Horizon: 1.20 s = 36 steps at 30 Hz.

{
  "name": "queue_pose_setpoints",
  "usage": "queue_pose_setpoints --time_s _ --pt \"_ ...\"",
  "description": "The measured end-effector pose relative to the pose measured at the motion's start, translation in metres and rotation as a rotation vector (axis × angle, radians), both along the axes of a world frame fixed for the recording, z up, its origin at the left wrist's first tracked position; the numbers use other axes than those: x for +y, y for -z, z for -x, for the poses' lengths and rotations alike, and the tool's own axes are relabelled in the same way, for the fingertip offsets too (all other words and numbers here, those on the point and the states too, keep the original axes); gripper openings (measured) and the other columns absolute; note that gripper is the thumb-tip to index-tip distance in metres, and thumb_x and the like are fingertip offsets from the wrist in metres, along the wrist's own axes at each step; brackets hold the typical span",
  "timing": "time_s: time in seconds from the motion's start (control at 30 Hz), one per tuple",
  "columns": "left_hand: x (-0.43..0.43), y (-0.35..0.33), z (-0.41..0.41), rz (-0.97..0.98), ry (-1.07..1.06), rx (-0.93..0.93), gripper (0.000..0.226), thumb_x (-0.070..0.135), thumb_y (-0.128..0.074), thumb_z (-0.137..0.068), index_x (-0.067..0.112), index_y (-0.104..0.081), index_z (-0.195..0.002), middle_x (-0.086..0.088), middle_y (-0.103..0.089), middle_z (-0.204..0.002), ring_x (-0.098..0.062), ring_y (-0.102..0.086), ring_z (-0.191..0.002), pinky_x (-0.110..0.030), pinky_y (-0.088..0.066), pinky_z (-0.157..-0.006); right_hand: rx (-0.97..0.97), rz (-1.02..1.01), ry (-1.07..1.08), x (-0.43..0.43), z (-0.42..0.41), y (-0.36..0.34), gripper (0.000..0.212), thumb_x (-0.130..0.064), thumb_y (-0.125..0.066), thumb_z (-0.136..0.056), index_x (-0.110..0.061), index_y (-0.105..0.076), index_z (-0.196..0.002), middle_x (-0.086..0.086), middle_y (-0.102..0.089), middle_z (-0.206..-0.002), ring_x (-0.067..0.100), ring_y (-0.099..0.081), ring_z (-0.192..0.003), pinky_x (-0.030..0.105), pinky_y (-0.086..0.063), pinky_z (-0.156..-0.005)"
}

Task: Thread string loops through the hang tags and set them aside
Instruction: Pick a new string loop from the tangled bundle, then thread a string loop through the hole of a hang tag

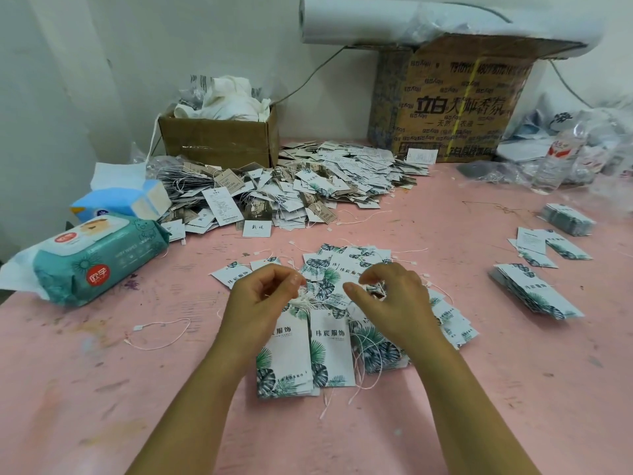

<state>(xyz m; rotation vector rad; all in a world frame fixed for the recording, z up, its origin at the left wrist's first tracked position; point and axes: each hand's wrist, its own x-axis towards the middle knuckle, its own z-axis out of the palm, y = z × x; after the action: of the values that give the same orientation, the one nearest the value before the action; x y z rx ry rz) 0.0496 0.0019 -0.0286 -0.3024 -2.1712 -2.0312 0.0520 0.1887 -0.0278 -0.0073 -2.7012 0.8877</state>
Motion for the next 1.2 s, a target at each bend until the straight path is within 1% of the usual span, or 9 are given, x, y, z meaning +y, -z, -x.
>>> queue_pose_setpoints --time_s 0.13,0.27,0.37,0.63,0.8,0.93,1.0,1.1,1.2 --pt "0.004 0.000 -0.004 0.129 0.114 0.004 0.007 0.022 -0.065 -0.082 0.022 -0.069 -0.077 0.001 -0.068 -0.074 -0.009 -0.058 -0.073 -0.027 -0.047 -0.073 -0.001 0.330 -0.357 -0.012 -0.007 -0.002 0.043 -0.021 -0.066 -0.085 -0.034 -0.048 -0.122 -0.012 -0.056 -0.114 0.004 -0.050 -0.109 0.025 -0.040 -0.095" --pt "0.006 -0.001 -0.006 0.192 0.181 0.065 0.013 0.020 -0.060 -0.086 0.013 -0.067 -0.077 0.003 -0.065 -0.069 -0.012 -0.057 -0.071 -0.033 -0.045 -0.072 -0.065 0.542 -0.551 -0.021 -0.009 -0.001 0.044 0.002 -0.056 -0.088 -0.028 -0.049 -0.119 0.001 -0.066 -0.087 0.012 -0.063 -0.080 0.028 -0.051 -0.081" --pt "0.004 0.000 -0.005 0.171 0.159 0.062 0.011 0.015 -0.061 -0.087 0.012 -0.067 -0.078 -0.001 -0.064 -0.069 -0.011 -0.056 -0.069 -0.030 -0.046 -0.070 -0.078 0.609 -0.554 -0.021 -0.008 -0.001 0.035 0.007 -0.049 -0.089 -0.024 -0.055 -0.105 -0.006 -0.056 -0.063 0.014 -0.052 -0.063 0.033 -0.044 -0.066" --pt "0.007 0.001 -0.006 0.214 0.206 0.099 0.017 0.041 -0.061 -0.077 0.026 -0.068 -0.073 0.012 -0.065 -0.067 -0.003 -0.054 -0.066 -0.026 -0.043 -0.068 -0.216 0.775 -0.590 -0.022 -0.012 -0.006 0.035 -0.002 -0.051 -0.074 -0.018 -0.051 -0.105 0.007 -0.051 -0.067 0.018 -0.058 -0.061 0.023 -0.048 -0.064" --pt "0.005 0.003 -0.004 0.214 0.163 0.101 0.008 0.032 -0.067 -0.079 0.027 -0.068 -0.073 0.015 -0.063 -0.066 -0.003 -0.051 -0.063 -0.024 -0.042 -0.064 -0.338 0.962 -0.580 -0.018 -0.011 -0.008 0.031 0.008 -0.035 -0.089 -0.017 -0.052 -0.096 -0.008 -0.029 -0.048 0.008 -0.022 -0.041 0.018 -0.023 -0.042" --pt "0.000 0.002 -0.002 0.242 0.116 0.071 0.008 0.036 -0.064 -0.076 0.029 -0.067 -0.074 0.014 -0.064 -0.069 0.002 -0.052 -0.065 -0.014 -0.039 -0.062 -0.169 1.017 -0.399 -0.010 -0.008 -0.012 0.033 0.007 -0.035 -0.088 -0.018 -0.056 -0.085 -0.010 -0.029 -0.044 0.007 -0.018 -0.037 0.013 -0.020 -0.039" --pt "-0.005 0.003 0.001 0.330 0.056 0.068 0.011 0.024 -0.068 -0.081 0.033 -0.064 -0.077 0.018 -0.064 -0.074 0.003 -0.052 -0.074 -0.010 -0.039 -0.067 -0.036 0.958 -0.204 -0.004 -0.005 -0.012 0.033 0.007 -0.037 -0.088 -0.017 -0.058 -0.077 -0.012 -0.028 -0.041 0.006 -0.019 -0.036 0.013 -0.020 -0.038" --pt "-0.016 0.005 0.005 0.639 -0.007 0.017 0.023 0.025 -0.069 -0.082 0.040 -0.054 -0.092 0.014 -0.057 -0.102 -0.013 -0.042 -0.105 -0.028 -0.035 -0.093 0.112 0.604 0.055 0.007 -0.001 -0.010 0.031 0.004 -0.041 -0.084 -0.016 -0.061 -0.072 -0.012 -0.033 -0.034 0.004 -0.024 -0.035 0.019 -0.021 -0.042" --pt "-0.026 0.006 0.007 0.792 0.025 -0.118 0.044 0.033 -0.072 -0.077 0.043 -0.046 -0.111 0.008 -0.047 -0.117 -0.018 -0.029 -0.117 -0.032 -0.029 -0.098 0.031 0.227 0.207 0.018 0.000 -0.006 0.019 -0.010 -0.050 -0.083 -0.021 -0.064 -0.077 -0.012 -0.054 -0.054 0.012 -0.047 -0.053 0.026 -0.031 -0.052"
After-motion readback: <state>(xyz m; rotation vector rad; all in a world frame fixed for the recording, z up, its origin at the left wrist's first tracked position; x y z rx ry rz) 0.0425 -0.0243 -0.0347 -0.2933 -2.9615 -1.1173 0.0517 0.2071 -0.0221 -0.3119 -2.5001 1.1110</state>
